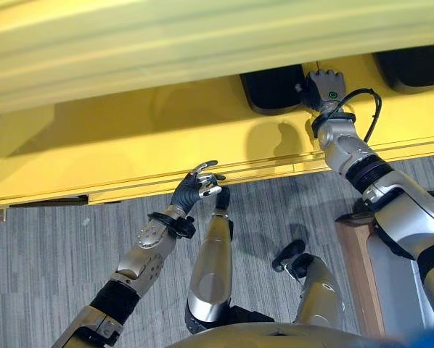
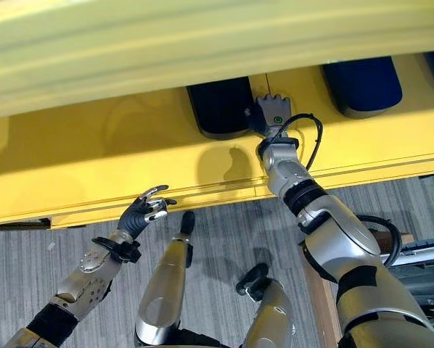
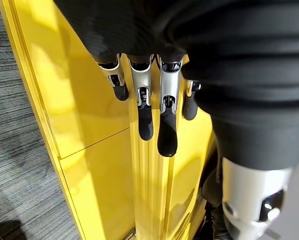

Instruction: Move parts from the plastic box to the shelf.

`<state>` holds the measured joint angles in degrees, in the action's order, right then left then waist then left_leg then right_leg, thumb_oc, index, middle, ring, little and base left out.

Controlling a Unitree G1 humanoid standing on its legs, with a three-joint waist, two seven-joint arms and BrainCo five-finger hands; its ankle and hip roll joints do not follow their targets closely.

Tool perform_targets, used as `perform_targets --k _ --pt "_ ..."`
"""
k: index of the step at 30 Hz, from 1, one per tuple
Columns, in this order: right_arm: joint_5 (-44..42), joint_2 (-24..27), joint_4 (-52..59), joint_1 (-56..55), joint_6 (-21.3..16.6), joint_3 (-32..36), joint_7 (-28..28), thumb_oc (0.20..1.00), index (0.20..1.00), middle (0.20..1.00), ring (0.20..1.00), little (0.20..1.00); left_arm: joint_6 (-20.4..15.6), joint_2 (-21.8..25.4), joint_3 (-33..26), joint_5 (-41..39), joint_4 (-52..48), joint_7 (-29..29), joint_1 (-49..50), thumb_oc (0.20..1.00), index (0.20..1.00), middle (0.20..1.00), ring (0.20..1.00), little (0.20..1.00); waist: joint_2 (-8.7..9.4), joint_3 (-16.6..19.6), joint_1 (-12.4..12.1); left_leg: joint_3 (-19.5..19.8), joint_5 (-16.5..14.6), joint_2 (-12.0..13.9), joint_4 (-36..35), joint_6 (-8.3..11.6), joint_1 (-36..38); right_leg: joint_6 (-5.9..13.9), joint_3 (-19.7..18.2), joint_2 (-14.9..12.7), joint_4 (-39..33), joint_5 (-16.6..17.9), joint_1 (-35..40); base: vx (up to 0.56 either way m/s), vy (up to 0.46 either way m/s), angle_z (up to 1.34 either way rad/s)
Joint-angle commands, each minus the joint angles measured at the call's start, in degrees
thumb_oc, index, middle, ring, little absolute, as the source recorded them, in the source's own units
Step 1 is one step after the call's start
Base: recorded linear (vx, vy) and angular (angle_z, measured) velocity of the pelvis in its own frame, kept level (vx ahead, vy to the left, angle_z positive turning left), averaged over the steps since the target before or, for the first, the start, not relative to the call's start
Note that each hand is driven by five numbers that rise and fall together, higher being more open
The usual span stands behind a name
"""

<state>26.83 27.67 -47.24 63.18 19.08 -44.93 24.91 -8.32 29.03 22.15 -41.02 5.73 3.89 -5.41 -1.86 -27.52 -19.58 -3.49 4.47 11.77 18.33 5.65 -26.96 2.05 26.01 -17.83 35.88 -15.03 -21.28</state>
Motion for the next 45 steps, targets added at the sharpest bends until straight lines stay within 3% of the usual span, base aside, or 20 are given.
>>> perform_targets --k 1,6,10,11,12,16,18,23,27,34,41,45 --pt "-9.5 0.9 -3.4 0.3 4.1 0.6 -0.8 0.2 0.2 0.2 0.2 0.2 2.3 2.3 -0.5 1.2 1.3 -0.4 3.6 1.0 1.0 1.0 1.0 1.0 -0.07 -2.3 -1.0 -4.5 -3.8 -1.4 2.8 -3.94 -0.1 0.18 3.9 2.7 1.8 4.5 1.1 0.0 0.0 0.0" --pt "-17.2 -1.1 -6.1 -1.7 4.0 4.0 -0.4 0.2 0.2 0.2 0.2 0.2 3.3 1.9 -0.9 1.2 0.9 -0.5 3.4 1.0 1.0 1.0 1.0 1.0 -0.28 -2.3 -0.7 -4.7 -4.0 -1.5 2.9 -4.01 0.2 0.01 3.7 2.6 2.1 4.2 1.2 0.01 0.002 -0.01" --pt "-16.4 -2.1 -6.8 -2.6 2.0 5.7 -0.7 0.2 0.2 0.2 0.2 0.2 4.0 1.2 -0.9 1.7 0.8 -0.9 3.2 1.0 1.0 1.0 1.0 1.0 -0.5 -2.3 -0.3 -5.0 -4.0 -1.7 2.9 -4.03 0.7 0.08 3.3 2.5 2.1 4.3 1.2 0.0 0.006 -0.01" --pt "-16.3 -2.2 -6.6 -2.8 1.8 5.8 -0.2 0.363 0.363 0.363 0.363 0.363 4.0 1.1 -0.8 2.1 0.8 -0.9 3.2 1.0 1.0 1.0 1.0 1.0 -0.58 -2.3 -0.2 -5.1 -4.0 -1.7 2.8 -4.03 0.8 0.08 3.2 2.4 2.1 4.3 1.2 0.01 0.035 -0.06" --pt "-15.8 -2.3 -6.4 -3.0 0.8 6.2 1.3 1.0 1.0 1.0 1.0 1.0 4.1 0.9 -0.7 1.6 0.9 -0.9 3.2 1.0 1.0 1.0 1.0 1.0 -0.76 -2.3 0.0 -5.2 -4.1 -1.7 3.0 -4.02 0.8 0.08 3.0 2.3 2.2 4.3 1.1 0.01 0.047 -0.05" --pt "-15.5 -2.3 -4.6 -3.1 -2.3 6.8 2.1 1.0 1.0 1.0 1.0 1.0 4.4 0.6 -0.1 1.0 0.6 -1.6 2.9 1.0 1.0 1.0 1.0 1.0 -1.14 -2.3 0.5 -5.4 -4.1 -1.9 3.0 -4.03 1.0 0.17 2.7 2.0 2.2 4.3 1.0 0.0 0.043 -0.02" --pt "-9.3 -1.7 -3.0 -2.9 -5.0 6.6 2.4 1.0 1.0 1.0 1.0 1.0 4.4 0.5 0.3 0.5 0.7 -2.1 2.6 1.0 1.0 1.0 1.0 1.0 -1.4 -2.3 0.7 -5.4 -4.2 -2.1 3.1 -4.02 1.0 0.28 2.4 1.8 2.3 4.3 0.9 0.0 0.04 -0.04" --pt "-1.3 -0.5 -0.6 -2.0 -4.8 4.7 3.1 1.0 1.0 1.0 1.0 1.0 3.5 0.5 0.5 -0.1 1.8 -1.8 2.7 1.0 1.0 1.0 1.0 1.0 -1.64 -2.3 0.7 -5.4 -4.2 -2.2 3.3 -4.07 1.2 0.45 2.3 1.6 2.4 4.2 0.9 0.0 0.006 -0.02" --pt "3.3 1.3 1.3 -0.6 -1.9 1.9 2.5 1.0 1.0 1.0 1.0 1.0 2.4 0.7 0.8 -0.3 2.2 -1.4 2.9 1.0 1.0 1.0 1.0 1.0 -1.74 -2.3 0.6 -5.4 -4.4 -2.5 3.3 -4.25 1.1 0.59 2.4 1.4 2.4 4.2 0.9 0.0 0.003 -0.01" --pt "-2.0 0.6 -0.9 -1.5 1.5 3.3 10.5 1.0 1.0 1.0 1.0 1.0 2.3 0.4 0.9 -1.0 2.8 -0.5 2.7 1.0 1.0 1.0 1.0 1.0 -1.78 -2.3 0.9 -5.7 -4.2 -2.2 2.8 -4.25 1.5 0.71 2.3 1.6 1.7 4.5 1.1 0.0 0.0 0.0" --pt "-4.8 0.3 -1.5 -1.8 -0.2 5.6 14.0 1.0 1.0 1.0 1.0 1.0 2.0 -0.3 1.4 -1.1 2.8 -1.6 2.2 1.0 1.0 1.0 1.0 1.0 -2.08 -2.3 1.3 -5.8 -4.1 -2.2 2.3 -4.3 1.8 0.78 2.0 1.5 1.5 4.6 1.0 0.0 0.0 0.0" --pt "-7.0 0.1 0.1 -2.1 -3.8 7.0 16.6 1.0 1.0 1.0 1.0 1.0 2.7 -0.7 1.5 -3.0 2.8 -2.0 1.8 1.0 1.0 1.0 1.0 1.0 -2.3 -2.3 1.7 -5.9 -4.1 -2.3 2.3 -4.31 1.8 0.73 1.7 1.5 1.6 4.5 0.8 -0.01 0.019 0.0"
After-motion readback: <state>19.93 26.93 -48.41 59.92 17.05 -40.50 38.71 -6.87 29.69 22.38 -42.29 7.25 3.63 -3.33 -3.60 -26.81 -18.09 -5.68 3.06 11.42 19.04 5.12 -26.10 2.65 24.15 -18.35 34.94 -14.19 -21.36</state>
